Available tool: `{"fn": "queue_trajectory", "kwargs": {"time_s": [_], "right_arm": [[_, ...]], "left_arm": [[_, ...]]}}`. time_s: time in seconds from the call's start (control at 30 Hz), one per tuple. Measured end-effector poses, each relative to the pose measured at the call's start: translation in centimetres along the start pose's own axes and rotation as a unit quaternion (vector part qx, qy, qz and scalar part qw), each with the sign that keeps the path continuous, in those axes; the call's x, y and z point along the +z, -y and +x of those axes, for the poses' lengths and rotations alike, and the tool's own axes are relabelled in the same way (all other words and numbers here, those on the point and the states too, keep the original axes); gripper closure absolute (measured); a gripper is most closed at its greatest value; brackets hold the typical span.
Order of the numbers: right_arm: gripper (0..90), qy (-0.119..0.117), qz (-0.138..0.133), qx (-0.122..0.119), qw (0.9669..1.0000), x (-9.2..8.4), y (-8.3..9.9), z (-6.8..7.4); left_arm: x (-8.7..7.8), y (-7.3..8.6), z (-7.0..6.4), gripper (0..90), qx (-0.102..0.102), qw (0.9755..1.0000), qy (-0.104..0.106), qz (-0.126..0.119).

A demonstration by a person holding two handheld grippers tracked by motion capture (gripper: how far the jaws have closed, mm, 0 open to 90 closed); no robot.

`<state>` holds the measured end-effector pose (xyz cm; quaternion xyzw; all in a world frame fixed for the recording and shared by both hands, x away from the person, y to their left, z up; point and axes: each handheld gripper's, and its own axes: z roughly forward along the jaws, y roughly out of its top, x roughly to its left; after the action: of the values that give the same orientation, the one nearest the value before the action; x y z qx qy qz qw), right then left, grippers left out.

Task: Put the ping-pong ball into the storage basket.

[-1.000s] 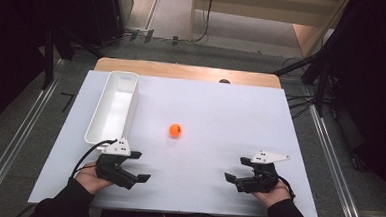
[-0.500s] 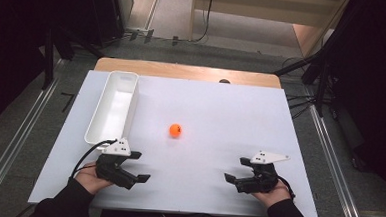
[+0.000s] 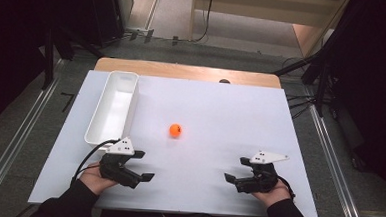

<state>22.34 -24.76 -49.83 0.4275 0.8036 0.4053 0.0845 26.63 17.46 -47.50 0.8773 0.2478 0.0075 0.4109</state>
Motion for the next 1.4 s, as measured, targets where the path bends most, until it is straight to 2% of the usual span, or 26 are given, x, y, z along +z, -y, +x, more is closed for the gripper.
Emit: {"fn": "queue_trajectory", "kwargs": {"time_s": [0.27,0.57,0.77,1.0,1.4], "right_arm": [[11.9,0.001,0.001,-0.001,1.0,0.0,0.0,-0.1],[11.9,0.003,0.001,-0.001,1.0,0.0,0.0,-0.1],[11.9,0.003,0.002,-0.001,1.0,0.0,0.0,-0.1],[11.9,0.003,0.002,-0.002,1.0,0.1,0.0,-0.1],[12.0,0.002,0.003,0.0,1.0,0.1,0.0,0.0]], "left_arm": [[0.0,-0.4,0.1,14.9,-0.016,0.9998,-0.005,-0.011],[0.1,-0.8,0.1,14.9,-0.033,0.9988,-0.026,-0.026],[0.4,-1.0,0.3,14.9,-0.054,0.9977,-0.023,-0.033],[0.6,-1.2,0.2,14.9,-0.055,0.9972,-0.033,-0.039],[1.7,-1.9,-0.1,14.9,-0.06,0.9967,-0.027,-0.047]]}}
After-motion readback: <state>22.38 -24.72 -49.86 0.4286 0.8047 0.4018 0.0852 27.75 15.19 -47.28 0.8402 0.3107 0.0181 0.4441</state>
